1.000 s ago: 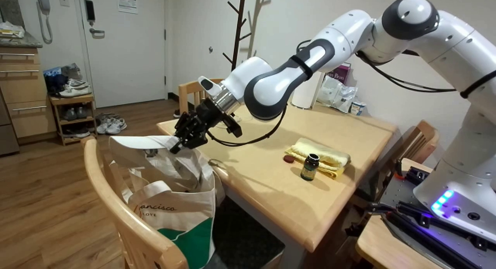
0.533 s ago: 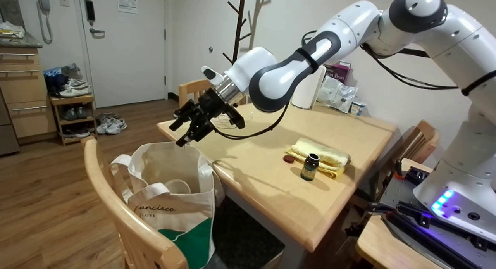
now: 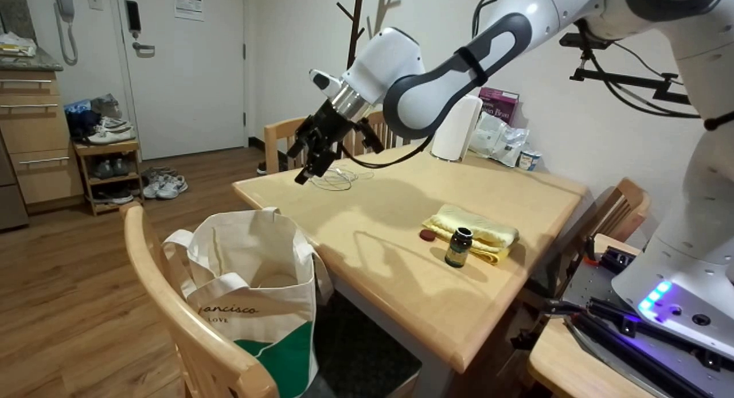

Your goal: Remove the white cap from the table and put it in the bag on the chair

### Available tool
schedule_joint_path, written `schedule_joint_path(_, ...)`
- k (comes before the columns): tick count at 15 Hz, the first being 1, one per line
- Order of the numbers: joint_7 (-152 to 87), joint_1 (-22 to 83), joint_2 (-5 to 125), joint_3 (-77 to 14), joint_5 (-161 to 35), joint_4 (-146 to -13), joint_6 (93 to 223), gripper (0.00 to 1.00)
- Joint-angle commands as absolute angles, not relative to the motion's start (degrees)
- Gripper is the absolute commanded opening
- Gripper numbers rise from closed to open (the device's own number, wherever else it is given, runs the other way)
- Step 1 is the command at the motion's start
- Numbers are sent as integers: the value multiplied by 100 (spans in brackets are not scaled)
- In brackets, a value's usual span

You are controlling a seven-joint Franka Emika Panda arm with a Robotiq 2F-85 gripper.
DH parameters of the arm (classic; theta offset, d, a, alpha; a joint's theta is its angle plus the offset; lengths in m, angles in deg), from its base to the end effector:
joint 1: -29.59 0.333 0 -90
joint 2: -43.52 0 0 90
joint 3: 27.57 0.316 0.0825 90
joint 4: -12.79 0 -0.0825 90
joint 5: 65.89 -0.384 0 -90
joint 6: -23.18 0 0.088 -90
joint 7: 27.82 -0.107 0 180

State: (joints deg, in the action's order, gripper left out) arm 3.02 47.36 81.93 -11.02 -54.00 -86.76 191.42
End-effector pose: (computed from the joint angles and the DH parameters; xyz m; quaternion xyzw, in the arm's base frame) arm 0.5964 0.3858 0.2684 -0.7876 -0.5493 -0.2767 0.0375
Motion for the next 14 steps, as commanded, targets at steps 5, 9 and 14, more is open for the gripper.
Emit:
schedule_joint_path(5,-1513,5631,7091,-2313,-4176,-9603,17133,100)
schedule_joint_path(9,-1788,5491,7008,-2063,-4270,-9770,15727,100)
schedule_joint_path(14,-1658,5351,7227,-1899,-4205,-9556,15698,100)
